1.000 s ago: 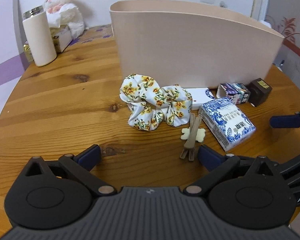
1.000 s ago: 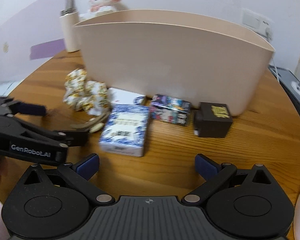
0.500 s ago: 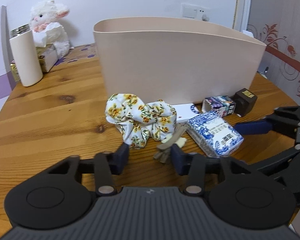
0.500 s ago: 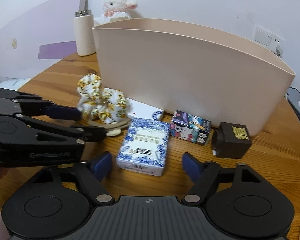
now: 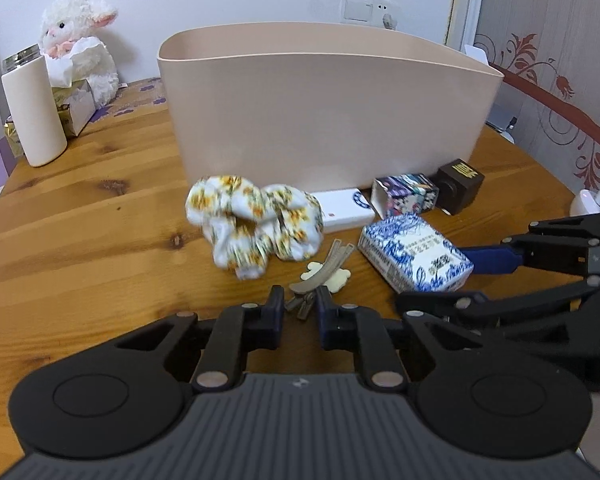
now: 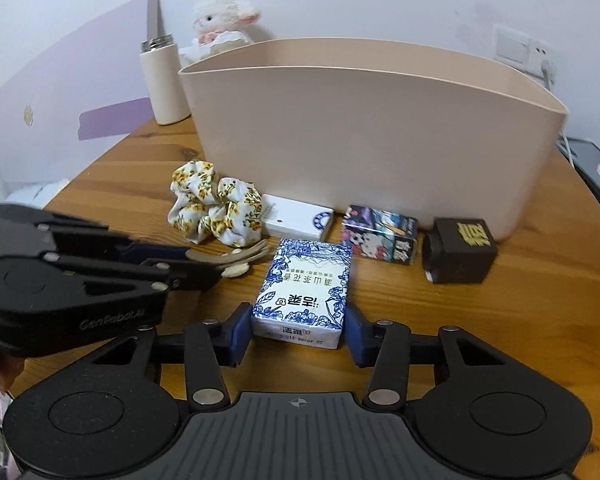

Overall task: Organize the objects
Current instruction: 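Grasp the wooden pegs with the left gripper while the right gripper grasps the blue-white box, then carry the pegs and blue-white box into the basket and open both grippers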

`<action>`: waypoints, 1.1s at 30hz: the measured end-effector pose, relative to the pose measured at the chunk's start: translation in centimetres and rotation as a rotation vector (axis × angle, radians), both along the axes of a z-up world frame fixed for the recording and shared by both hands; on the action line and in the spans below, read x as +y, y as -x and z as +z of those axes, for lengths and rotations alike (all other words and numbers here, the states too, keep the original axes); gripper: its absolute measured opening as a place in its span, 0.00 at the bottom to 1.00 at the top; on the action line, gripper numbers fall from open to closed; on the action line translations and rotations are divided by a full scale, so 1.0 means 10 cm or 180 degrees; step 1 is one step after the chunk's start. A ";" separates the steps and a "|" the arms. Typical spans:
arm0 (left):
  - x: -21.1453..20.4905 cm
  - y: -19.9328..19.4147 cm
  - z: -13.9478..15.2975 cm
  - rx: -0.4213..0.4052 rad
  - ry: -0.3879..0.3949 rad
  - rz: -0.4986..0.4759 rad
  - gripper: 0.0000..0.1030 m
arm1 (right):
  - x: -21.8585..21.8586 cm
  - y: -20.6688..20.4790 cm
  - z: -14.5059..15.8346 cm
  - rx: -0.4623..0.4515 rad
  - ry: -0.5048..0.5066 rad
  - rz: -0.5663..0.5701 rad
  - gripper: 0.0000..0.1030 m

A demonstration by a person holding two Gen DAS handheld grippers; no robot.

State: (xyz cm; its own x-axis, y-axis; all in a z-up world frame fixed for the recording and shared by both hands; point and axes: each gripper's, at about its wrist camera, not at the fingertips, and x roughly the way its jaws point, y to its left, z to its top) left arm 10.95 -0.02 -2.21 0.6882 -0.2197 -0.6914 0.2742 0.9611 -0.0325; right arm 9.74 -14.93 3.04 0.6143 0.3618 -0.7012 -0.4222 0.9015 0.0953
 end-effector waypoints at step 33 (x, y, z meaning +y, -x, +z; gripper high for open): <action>-0.03 0.02 0.04 0.0169 0.0057 -0.0019 0.25 | -0.23 0.21 0.37 -0.0304 -0.0114 -0.0097 0.44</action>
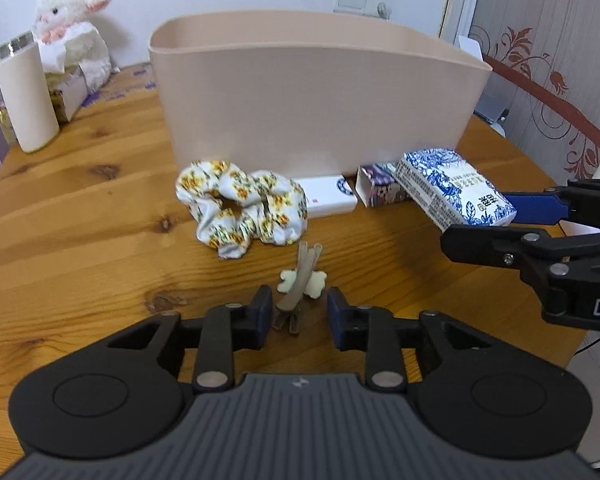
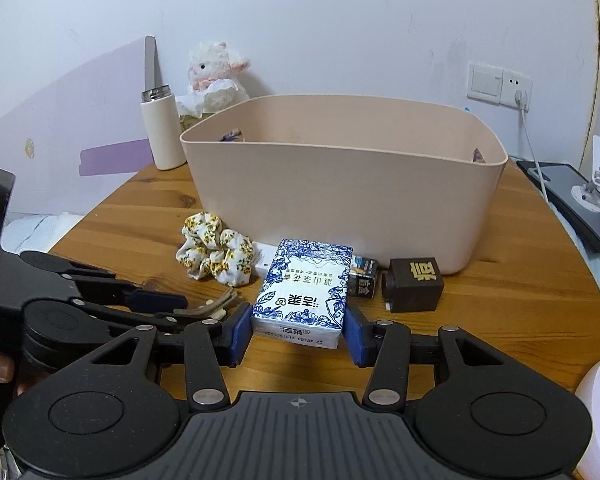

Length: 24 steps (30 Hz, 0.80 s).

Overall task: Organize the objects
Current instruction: 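Carry the pegs and blue-white box into the basket and open both grippers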

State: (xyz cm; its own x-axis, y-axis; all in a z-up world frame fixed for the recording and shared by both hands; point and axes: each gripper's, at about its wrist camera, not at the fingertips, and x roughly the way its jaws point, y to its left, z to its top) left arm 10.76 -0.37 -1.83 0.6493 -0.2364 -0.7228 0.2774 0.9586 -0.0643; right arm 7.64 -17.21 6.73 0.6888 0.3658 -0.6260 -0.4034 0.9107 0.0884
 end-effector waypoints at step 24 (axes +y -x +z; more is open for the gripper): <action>0.13 0.14 1.13 -0.0899 0.0251 0.0069 0.12 | -0.17 -0.17 0.67 -0.0495 -0.0274 -0.0208 0.44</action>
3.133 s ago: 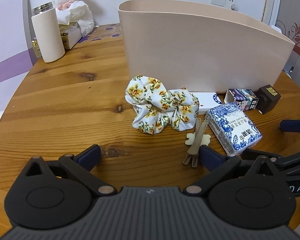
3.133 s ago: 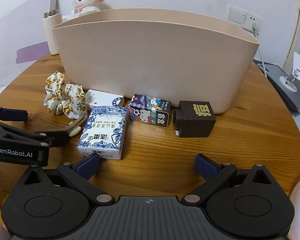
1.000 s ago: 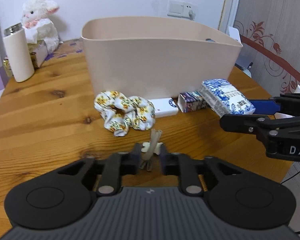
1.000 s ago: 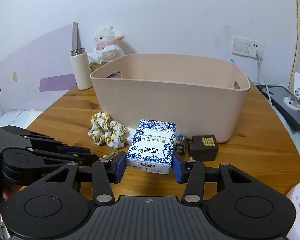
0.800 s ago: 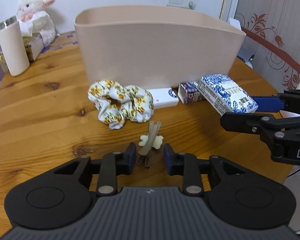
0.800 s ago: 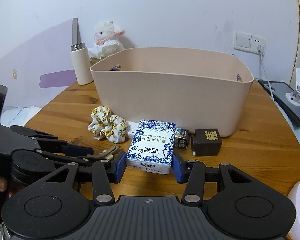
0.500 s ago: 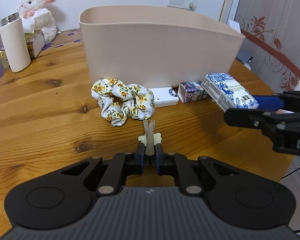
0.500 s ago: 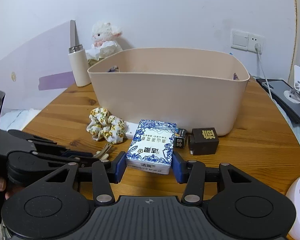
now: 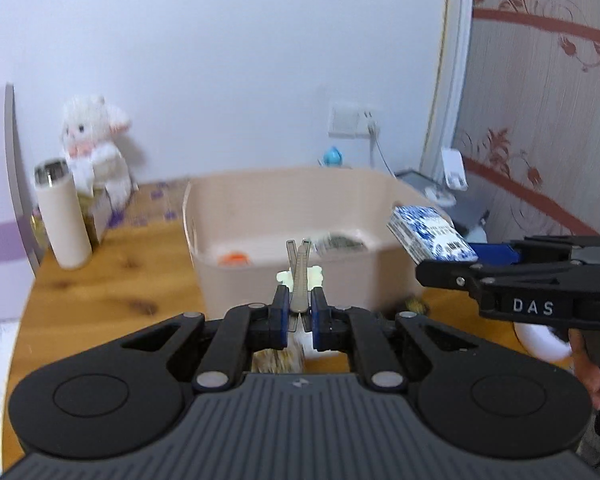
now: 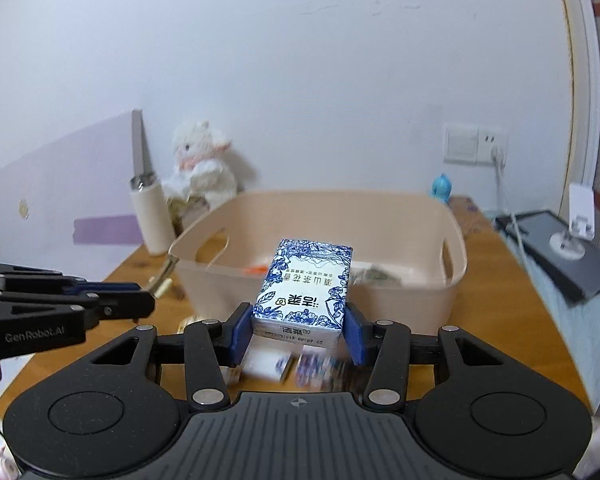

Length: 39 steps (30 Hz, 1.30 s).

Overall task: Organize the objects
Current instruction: 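Carry the pegs and blue-white box into the basket and open both grippers, then return both grippers to the table, left gripper toward the floral scrunchie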

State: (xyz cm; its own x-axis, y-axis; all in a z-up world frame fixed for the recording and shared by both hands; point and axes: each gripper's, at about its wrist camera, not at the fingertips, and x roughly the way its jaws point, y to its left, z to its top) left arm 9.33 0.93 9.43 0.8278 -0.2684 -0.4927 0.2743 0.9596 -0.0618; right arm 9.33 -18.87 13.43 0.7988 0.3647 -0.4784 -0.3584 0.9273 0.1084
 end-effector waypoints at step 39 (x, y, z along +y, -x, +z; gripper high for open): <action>-0.11 -0.37 -0.33 0.0231 -0.0236 0.0427 0.92 | -0.19 -0.52 -0.15 0.0370 0.0300 -0.0372 1.00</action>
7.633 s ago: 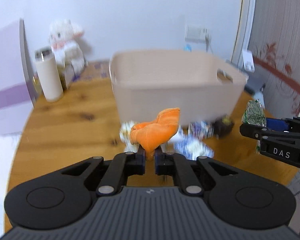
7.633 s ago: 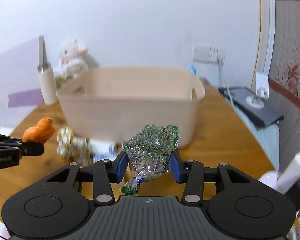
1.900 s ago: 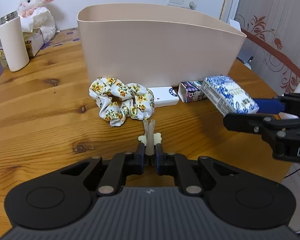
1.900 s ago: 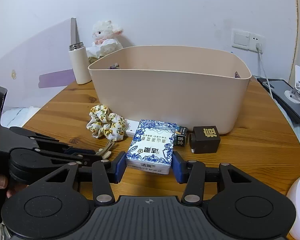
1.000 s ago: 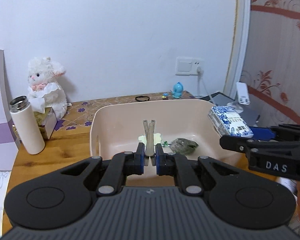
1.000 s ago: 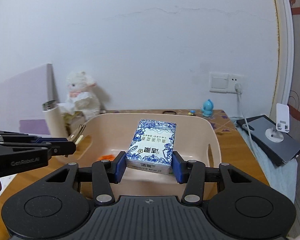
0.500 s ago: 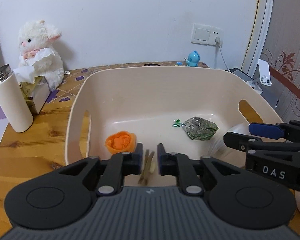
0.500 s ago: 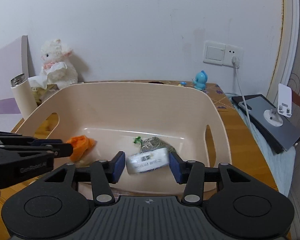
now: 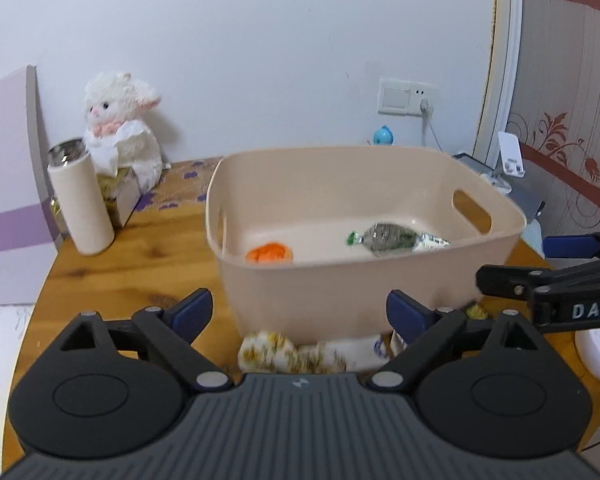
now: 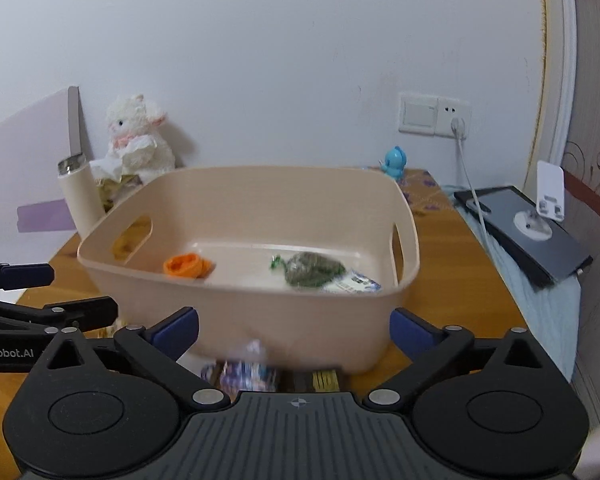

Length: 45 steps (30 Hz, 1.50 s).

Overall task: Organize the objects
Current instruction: 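Return both grippers to the table, left gripper toward the floral scrunchie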

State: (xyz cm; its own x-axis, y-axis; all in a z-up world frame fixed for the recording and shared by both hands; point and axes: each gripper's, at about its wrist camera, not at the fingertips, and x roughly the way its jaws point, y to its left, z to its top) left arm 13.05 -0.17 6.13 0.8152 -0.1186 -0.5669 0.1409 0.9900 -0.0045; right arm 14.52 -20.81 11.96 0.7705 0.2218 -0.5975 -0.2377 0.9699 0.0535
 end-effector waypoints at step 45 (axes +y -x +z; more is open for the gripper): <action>0.05 -0.13 -0.96 0.0541 -0.0166 -0.0129 1.00 | -0.15 0.07 -0.96 0.0613 -0.0043 -0.0059 1.00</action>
State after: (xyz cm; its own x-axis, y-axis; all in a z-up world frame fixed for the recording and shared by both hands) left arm 14.31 0.34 -3.43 0.7023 -0.1164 -0.7023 0.1824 0.9830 0.0196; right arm 13.84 -22.35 2.31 0.6464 0.2176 -0.7313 -0.2038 0.9729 0.1094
